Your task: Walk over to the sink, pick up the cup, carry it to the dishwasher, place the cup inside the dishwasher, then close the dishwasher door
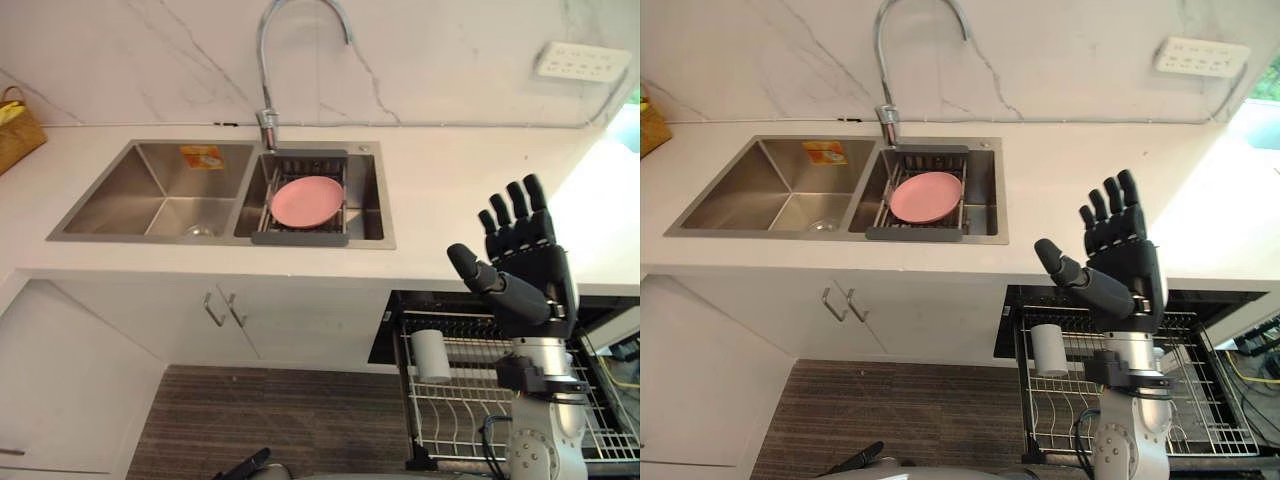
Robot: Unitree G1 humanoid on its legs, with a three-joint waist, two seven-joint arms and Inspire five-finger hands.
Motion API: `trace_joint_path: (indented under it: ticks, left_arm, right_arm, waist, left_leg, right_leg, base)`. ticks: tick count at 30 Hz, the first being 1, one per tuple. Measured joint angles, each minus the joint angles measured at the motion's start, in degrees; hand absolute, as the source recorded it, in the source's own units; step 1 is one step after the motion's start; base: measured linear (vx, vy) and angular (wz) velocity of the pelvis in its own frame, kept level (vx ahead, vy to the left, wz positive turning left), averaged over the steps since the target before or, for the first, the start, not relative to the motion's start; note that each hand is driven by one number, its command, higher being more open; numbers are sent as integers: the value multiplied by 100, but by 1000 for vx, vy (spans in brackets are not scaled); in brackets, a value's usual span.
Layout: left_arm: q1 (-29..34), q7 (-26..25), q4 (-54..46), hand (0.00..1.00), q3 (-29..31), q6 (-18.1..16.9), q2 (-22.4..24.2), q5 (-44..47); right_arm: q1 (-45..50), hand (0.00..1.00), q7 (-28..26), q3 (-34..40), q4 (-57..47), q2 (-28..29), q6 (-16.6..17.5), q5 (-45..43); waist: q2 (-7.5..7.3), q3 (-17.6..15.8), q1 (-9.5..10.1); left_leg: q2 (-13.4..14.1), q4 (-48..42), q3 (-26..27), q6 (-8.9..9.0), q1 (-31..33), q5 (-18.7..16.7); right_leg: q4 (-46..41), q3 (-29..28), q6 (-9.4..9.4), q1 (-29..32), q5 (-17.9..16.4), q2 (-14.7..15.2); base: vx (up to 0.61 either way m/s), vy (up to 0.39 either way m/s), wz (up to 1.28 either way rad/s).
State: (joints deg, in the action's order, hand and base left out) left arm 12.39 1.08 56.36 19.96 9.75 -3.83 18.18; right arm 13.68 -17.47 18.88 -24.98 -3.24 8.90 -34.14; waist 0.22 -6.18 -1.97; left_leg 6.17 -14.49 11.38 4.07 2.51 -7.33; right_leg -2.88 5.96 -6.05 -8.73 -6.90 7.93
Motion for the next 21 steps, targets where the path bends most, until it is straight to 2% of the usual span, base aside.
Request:
trace_joint_path:
  ticks: [2, 3, 4, 5, 6, 7, 9, 10, 12, 14, 15, 17, 18, 20, 21]
  left_arm:
    - [9, 8, -25, 100, 23, -36, 6, -27]
    - [6, 45, -41, 100, 211, -215, 82, -56]
    - [5, 42, -43, 100, 211, -239, 98, -75]
    - [25, 13, -38, 100, 204, -315, 169, -133]
    - [28, 4, -7, 100, 210, -323, 159, -135]
    - [26, 20, 36, 100, 207, -305, 105, -142]
    - [-23, 111, 166, 100, 130, -205, -58, -418]
    - [-156, 173, 300, 100, 12, -122, -156, -592]
    - [-276, 185, 511, 100, -44, -63, -198, -706]
    - [-332, 188, 646, 100, -71, -61, -233, -691]
    - [-354, 189, 684, 100, -96, -47, -258, -684]
    - [-390, 223, 737, 100, -327, 65, -377, -656]
    - [-416, 244, 746, 100, -403, 108, -412, -635]
    - [-496, 290, 747, 100, -622, 226, -467, -609]
    - [-611, 303, 757, 100, -651, 305, -468, -612]
  right_arm:
    - [-29, 100, 20, 111, -85, 1, 5, -4]
    - [-244, 100, 61, 170, -56, -26, 10, -9]
    - [-295, 100, 61, 190, -45, -34, 10, -11]
    - [-440, 100, 70, 221, 2, -86, 9, -11]
    - [-445, 100, 58, 209, 4, -108, 17, -9]
    - [-413, 100, 63, 203, -1, -75, 16, -6]
    - [-351, 100, 121, 224, -145, -24, 44, -1]
    - [-343, 100, 179, 314, -221, -26, 73, 0]
    - [-343, 100, 254, 334, -220, -1, 33, -1]
    - [-345, 100, 245, 241, -220, 4, 29, 85]
    - [-351, 100, 240, 186, -220, 3, 28, 130]
    - [-404, 100, 142, -5, -221, -5, -5, 259]
    - [-403, 100, 107, -13, -220, -13, -5, 270]
    - [-402, 100, 82, -8, -220, -53, -4, 277]
    - [-399, 100, 99, 43, -217, -124, -17, 277]
  waist:
    - [-25, -22, 12]
    - [-61, -79, 82]
    - [-40, -81, 82]
    - [45, -72, 99]
    - [55, -58, 90]
    - [-16, -40, 100]
    - [-152, 85, -75]
    - [-117, 111, -170]
    - [-33, 153, -189]
    - [-2, 120, -186]
    - [2, 118, -180]
    - [8, 103, -158]
    - [-1, 108, -176]
    - [-5, 114, -266]
    - [-23, 116, -347]
  left_leg:
    - [-54, -246, -112, 5, 93, -4]
    - [-129, -733, -494, 7, 438, -203]
    - [-121, -678, -567, 23, 436, -192]
    - [-51, -378, -764, 109, 333, -134]
    - [27, -238, -579, 173, 177, -71]
    - [-75, -237, -448, 92, 109, -135]
    - [-417, -195, -218, -169, 104, -303]
    - [-562, -147, -120, -297, 109, -368]
    - [-640, 13, 79, -435, -3, -355]
    - [-655, 290, 390, -654, -337, -335]
    - [-654, 378, 456, -688, -429, -336]
    - [-686, 684, 684, -777, -797, -358]
    - [-705, 720, 676, -795, -853, -369]
    - [-706, 835, 575, -807, -945, -377]
    - [-677, 869, 445, -807, -954, -377]
  right_leg:
    - [25, -20, 29, -25, -19, 74]
    - [24, -248, -41, -20, 3, 234]
    - [28, -302, -62, -7, 0, 238]
    - [-5, -542, -145, 36, -45, 272]
    - [-100, -782, -258, 45, -125, 379]
    - [-141, -903, -248, 68, -167, 499]
    - [-188, -983, -40, 183, -263, 834]
    - [-532, -962, 21, 409, -130, 980]
    - [-1266, -824, 177, 911, 59, 1062]
    - [-1834, -263, 641, 1236, 363, 1181]
    - [-1917, -62, 740, 1263, 432, 1238]
    - [-2739, 671, 938, 1483, 465, 1441]
    - [-3033, 762, 957, 1524, 431, 1432]
    - [-3629, 541, 639, 1682, 152, 1027]
    - [-3698, 479, 436, 1697, -128, 754]
  base:
    - [-10, 65, -9]
    - [-21, 111, -41]
    - [-48, 205, -81]
    - [-8, 268, -91]
    - [26, 314, -104]
    - [94, 321, -88]
    - [113, 270, -42]
    - [130, 304, -29]
    - [152, 294, -46]
    - [204, 259, -61]
    - [228, 259, -63]
    - [186, 185, -49]
    - [140, 91, -12]
    - [177, 41, 23]
    - [204, -18, 36]
